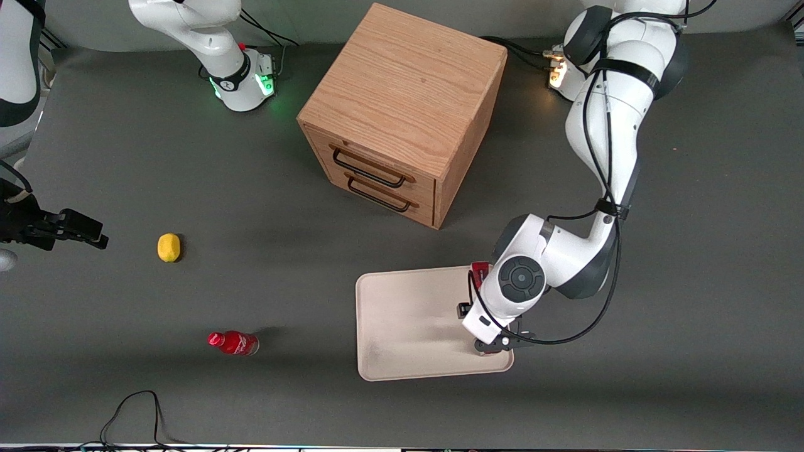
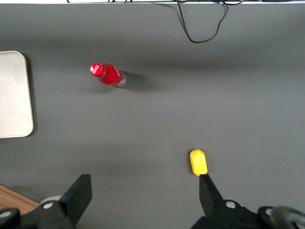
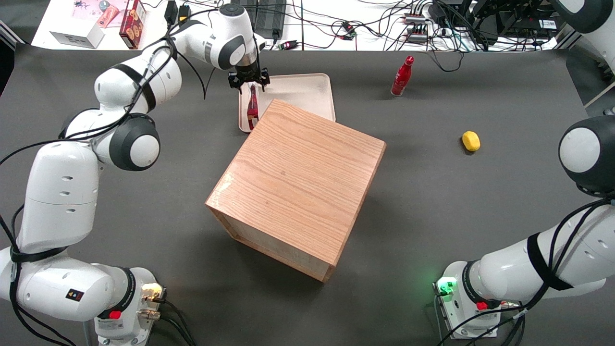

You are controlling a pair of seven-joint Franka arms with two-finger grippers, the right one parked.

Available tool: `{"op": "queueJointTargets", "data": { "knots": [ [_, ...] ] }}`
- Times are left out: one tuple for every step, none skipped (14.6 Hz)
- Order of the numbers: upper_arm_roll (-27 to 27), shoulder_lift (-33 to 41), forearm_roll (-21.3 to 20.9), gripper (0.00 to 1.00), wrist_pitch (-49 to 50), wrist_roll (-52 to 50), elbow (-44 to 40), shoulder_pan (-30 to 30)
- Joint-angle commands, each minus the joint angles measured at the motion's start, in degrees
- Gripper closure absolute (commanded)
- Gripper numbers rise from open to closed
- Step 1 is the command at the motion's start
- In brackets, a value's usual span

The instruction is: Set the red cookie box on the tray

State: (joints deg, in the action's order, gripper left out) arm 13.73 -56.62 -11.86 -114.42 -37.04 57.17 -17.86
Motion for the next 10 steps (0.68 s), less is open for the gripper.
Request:
{"op": "queueJointTargets", "data": {
  "knots": [
    [-0.37, 10.96, 1.22, 0.0, -0.37, -0.13, 10.21, 3.61],
    [-0.46, 14.57, 2.62, 0.0, 0.59, 0.3, 12.76, 4.67],
    [-0.63, 17.74, 3.33, 0.0, 1.64, 2.22, 14.44, 5.55],
    [-1.15, 21.16, 3.43, 0.0, 4.09, 4.5, 16.81, 7.3],
    [-1.59, 24.94, 4.12, 0.0, 5.59, 7.57, 19.62, 9.49],
    [-2.03, 29.33, 5.0, 0.0, 6.39, 11.52, 23.65, 11.52],
    [-3.34, 34.51, 5.01, 0.0, 6.75, 15.65, 28.91, 13.36],
    [-4.14, 39.78, 5.1, 0.0, 6.84, 19.08, 33.83, 14.95],
    [-4.76, 45.05, 5.79, 0.0, 6.75, 22.68, 38.58, 17.31],
    [-5.2, 49.37, 7.54, 0.0, 6.92, 26.2, 41.85, 19.25]
  ]
}}
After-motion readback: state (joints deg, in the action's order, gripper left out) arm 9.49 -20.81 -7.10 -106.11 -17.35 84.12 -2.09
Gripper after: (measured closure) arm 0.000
